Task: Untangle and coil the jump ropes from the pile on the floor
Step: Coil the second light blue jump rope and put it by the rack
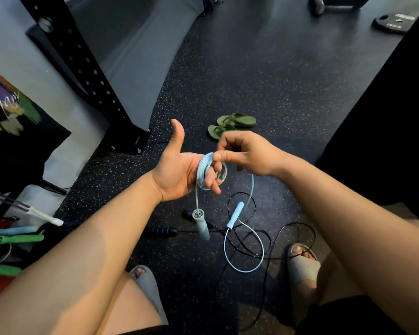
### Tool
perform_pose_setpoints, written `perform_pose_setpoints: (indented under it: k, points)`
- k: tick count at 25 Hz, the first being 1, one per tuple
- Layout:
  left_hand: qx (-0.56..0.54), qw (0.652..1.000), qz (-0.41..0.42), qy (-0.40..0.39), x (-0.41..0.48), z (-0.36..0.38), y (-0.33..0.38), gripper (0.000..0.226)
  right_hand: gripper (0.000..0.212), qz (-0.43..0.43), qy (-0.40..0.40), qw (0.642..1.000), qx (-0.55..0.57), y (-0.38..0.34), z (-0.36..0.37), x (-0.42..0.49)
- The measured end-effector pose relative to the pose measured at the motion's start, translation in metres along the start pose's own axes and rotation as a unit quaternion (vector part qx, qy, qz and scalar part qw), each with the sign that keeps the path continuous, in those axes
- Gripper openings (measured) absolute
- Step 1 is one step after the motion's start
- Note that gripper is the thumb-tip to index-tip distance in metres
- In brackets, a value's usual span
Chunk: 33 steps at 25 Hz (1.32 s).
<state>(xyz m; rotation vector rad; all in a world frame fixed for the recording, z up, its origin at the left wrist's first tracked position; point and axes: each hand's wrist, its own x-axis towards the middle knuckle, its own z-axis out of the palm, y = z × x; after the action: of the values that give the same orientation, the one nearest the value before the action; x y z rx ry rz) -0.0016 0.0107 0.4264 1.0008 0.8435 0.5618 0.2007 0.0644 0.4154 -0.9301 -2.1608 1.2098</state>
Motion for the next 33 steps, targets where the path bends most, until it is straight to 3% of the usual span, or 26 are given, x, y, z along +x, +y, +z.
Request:
perform_pose_setpoints:
  k: [5,9,14,18,21,24,29,33]
  points:
    - [-0.183,0.976,0.094,0.067,-0.006,-0.001,0.010,0.118,0.043,0.106,0.043,0.992,0.047,0.026,0.023,-0.002]
    - [-0.261,0.936,0.188,0.142,-0.008,-0.010,0.016,0.125,0.037,0.162,-0.041,0.986,0.014,0.028,0.038,-0.006]
    - [-0.222,0.928,0.223,0.198,-0.010,-0.010,0.019,0.120,0.029,0.184,-0.177,0.963,-0.088,0.007,0.032,-0.008]
    - [-0.104,0.955,0.154,0.229,-0.002,-0.013,0.009,0.127,0.034,0.067,-0.169,0.958,-0.220,-0.021,0.031,-0.006]
    - [0.025,0.981,0.059,0.186,0.007,-0.019,-0.006,0.138,0.037,-0.021,-0.118,0.952,-0.281,-0.031,0.028,-0.006]
    - [0.112,0.990,0.004,0.090,0.009,-0.015,-0.012,0.143,0.034,-0.071,-0.047,0.960,-0.268,-0.032,0.014,-0.005]
    - [0.093,0.995,-0.033,0.000,-0.002,0.005,-0.005,0.125,0.034,-0.052,0.040,0.982,-0.178,-0.016,-0.005,-0.002]
    - [-0.042,0.999,0.012,-0.011,-0.004,0.004,0.002,0.123,0.044,0.013,0.082,0.993,-0.085,0.009,0.008,-0.001]
